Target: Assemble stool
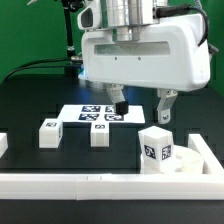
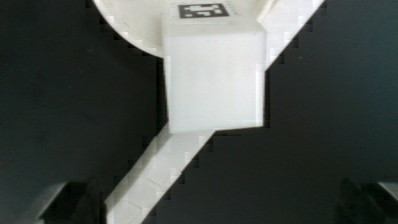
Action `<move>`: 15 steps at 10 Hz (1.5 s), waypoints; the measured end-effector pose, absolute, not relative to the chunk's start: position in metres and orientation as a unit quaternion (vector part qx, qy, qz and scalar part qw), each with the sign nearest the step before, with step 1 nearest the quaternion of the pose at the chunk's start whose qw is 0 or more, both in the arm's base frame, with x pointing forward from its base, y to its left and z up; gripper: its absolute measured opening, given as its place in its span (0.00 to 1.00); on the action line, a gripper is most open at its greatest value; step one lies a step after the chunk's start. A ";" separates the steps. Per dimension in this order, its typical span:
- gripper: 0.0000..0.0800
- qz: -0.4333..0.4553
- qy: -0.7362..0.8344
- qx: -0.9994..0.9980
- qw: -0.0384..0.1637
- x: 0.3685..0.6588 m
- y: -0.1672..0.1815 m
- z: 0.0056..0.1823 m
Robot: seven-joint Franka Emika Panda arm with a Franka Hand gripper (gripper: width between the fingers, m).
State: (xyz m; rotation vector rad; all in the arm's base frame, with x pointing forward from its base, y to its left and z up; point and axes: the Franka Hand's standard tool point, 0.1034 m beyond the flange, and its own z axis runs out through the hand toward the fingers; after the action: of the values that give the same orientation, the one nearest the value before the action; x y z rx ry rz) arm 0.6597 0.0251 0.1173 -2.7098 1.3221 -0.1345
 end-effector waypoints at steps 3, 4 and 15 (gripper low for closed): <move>0.81 -0.046 0.385 -0.919 0.071 0.650 0.008 0.113; 0.81 -0.044 0.352 -0.932 0.069 0.645 -0.001 0.114; 0.81 -0.036 -0.002 -0.999 0.023 0.580 -0.046 0.077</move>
Offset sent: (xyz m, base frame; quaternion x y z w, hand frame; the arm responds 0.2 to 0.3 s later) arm -0.0335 -0.0242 -0.0033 0.0324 -0.0449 -0.0664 0.9963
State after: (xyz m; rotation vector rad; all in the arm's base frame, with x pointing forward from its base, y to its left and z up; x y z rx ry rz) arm 0.5798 -0.0459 0.0773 -3.0939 -0.0077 -0.1113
